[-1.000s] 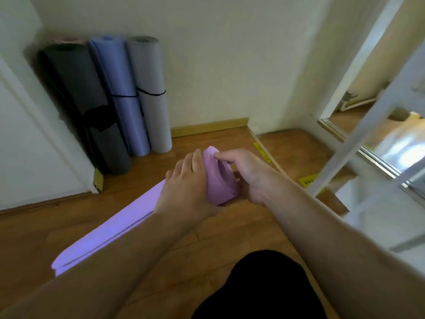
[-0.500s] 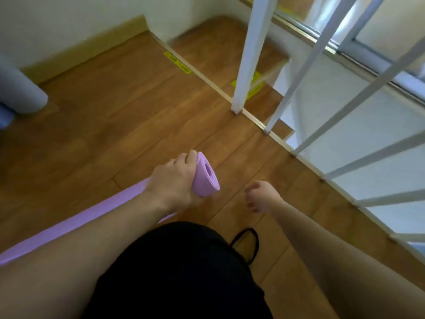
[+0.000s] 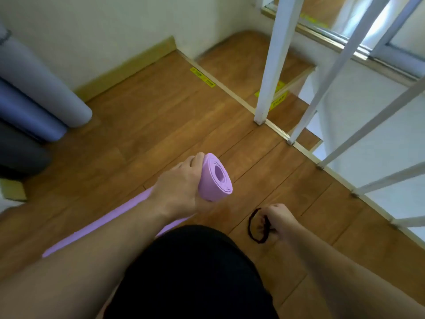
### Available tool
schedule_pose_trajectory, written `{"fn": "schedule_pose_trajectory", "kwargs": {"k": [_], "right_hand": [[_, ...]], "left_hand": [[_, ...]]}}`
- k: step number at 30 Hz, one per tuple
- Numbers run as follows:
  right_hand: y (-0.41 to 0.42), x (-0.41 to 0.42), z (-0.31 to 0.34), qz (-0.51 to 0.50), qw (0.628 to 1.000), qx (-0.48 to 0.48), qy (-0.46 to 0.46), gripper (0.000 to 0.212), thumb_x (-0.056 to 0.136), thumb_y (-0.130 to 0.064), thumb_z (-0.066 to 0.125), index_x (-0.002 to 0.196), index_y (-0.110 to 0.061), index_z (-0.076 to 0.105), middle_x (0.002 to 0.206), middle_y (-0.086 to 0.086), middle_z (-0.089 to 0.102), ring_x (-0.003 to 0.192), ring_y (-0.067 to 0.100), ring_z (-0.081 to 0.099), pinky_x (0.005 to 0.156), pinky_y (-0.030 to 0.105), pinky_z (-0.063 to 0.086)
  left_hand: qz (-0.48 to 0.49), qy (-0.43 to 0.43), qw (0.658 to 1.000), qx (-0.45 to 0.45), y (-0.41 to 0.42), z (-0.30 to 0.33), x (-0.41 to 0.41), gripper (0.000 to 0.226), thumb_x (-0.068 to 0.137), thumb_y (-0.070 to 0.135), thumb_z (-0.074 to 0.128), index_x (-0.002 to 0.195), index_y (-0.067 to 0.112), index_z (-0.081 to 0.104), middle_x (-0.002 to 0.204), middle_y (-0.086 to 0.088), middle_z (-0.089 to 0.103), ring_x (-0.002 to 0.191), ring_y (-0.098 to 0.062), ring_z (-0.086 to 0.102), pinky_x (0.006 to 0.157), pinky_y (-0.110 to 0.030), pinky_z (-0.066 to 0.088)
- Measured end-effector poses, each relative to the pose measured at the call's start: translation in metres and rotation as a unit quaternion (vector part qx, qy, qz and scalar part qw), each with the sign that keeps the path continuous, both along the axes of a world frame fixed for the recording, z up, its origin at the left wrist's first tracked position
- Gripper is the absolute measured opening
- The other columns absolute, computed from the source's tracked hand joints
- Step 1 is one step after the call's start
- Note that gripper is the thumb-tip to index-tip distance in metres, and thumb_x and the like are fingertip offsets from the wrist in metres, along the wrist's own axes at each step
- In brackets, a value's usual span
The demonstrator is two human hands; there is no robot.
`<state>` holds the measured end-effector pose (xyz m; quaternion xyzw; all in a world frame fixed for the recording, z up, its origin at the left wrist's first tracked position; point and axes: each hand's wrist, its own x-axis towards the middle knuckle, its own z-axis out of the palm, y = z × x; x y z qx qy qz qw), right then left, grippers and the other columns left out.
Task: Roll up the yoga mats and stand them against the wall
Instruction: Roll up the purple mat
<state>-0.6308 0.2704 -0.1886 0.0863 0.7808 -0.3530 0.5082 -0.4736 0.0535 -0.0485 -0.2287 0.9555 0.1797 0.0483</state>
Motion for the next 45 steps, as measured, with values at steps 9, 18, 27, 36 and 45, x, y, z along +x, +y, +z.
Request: {"fn": "schedule_pose_trajectory", "kwargs": {"k": [9, 18, 27, 36, 45], "right_hand": [[-0.141, 0.031, 0.25, 0.033, 0.915, -0.392, -0.088, 0.035, 0.108, -0.005, 0.049, 0.129, -0.015, 0.075, 0.116, 0.016, 0.078, 0.076, 0.026, 0.068, 0.055, 0.033, 0.057], [-0.214, 0.233, 0.438, 0.495, 0.723, -0.37, 0.307, 0.036, 0.076, -0.041, 0.088, 0.105, -0.025, 0.074, 0.103, -0.011, 0.077, 0.089, 0.018, 0.077, 0.072, 0.045, 0.067], [-0.247, 0.409, 0.468, 0.692, 0.541, -0.189, 0.439, 0.111, 0.068, -0.054, 0.092, 0.154, -0.016, 0.033, 0.136, 0.001, 0.053, 0.108, 0.019, 0.061, 0.073, 0.027, 0.053], [-0.264, 0.445, 0.454, 0.683, 0.548, -0.176, 0.449, 0.125, 0.073, -0.05, 0.082, 0.169, -0.042, 0.001, 0.163, 0.001, 0.036, 0.141, 0.024, 0.05, 0.093, 0.03, 0.048], [-0.261, 0.476, 0.439, 0.664, 0.488, -0.22, 0.522, 0.113, 0.085, -0.05, 0.073, 0.17, -0.027, 0.001, 0.108, -0.011, 0.056, 0.094, 0.015, 0.061, 0.074, 0.026, 0.05]], "left_hand": [[0.121, 0.16, 0.98, -0.017, -0.043, 0.138, 0.118, 0.094, 0.06, 0.079, 0.083, 0.138, 0.046, 0.045, 0.128, 0.024, 0.061, 0.111, -0.004, 0.063, 0.092, -0.039, 0.056], [0.305, 0.318, 0.895, -0.073, -0.049, 0.239, 0.309, 0.102, 0.044, 0.07, 0.091, 0.136, 0.048, 0.054, 0.12, 0.024, 0.052, 0.115, 0.009, 0.05, 0.091, -0.009, 0.045], [0.406, 0.36, 0.84, 0.001, -0.03, 0.221, 0.412, 0.092, 0.044, 0.073, 0.088, 0.126, 0.051, 0.052, 0.111, 0.023, 0.042, 0.098, 0.003, 0.058, 0.082, -0.024, 0.057], [0.335, 0.341, 0.847, 0.231, -0.048, 0.249, 0.463, 0.036, 0.079, 0.031, 0.072, 0.112, 0.018, 0.07, 0.102, -0.014, 0.065, 0.099, -0.036, 0.061, 0.088, -0.056, 0.052], [0.529, 0.241, 0.814, -0.021, -0.053, 0.25, 0.454, 0.033, 0.107, 0.034, 0.045, 0.09, 0.013, 0.064, 0.089, -0.008, 0.067, 0.079, -0.025, 0.063, 0.064, -0.035, 0.047]]}}
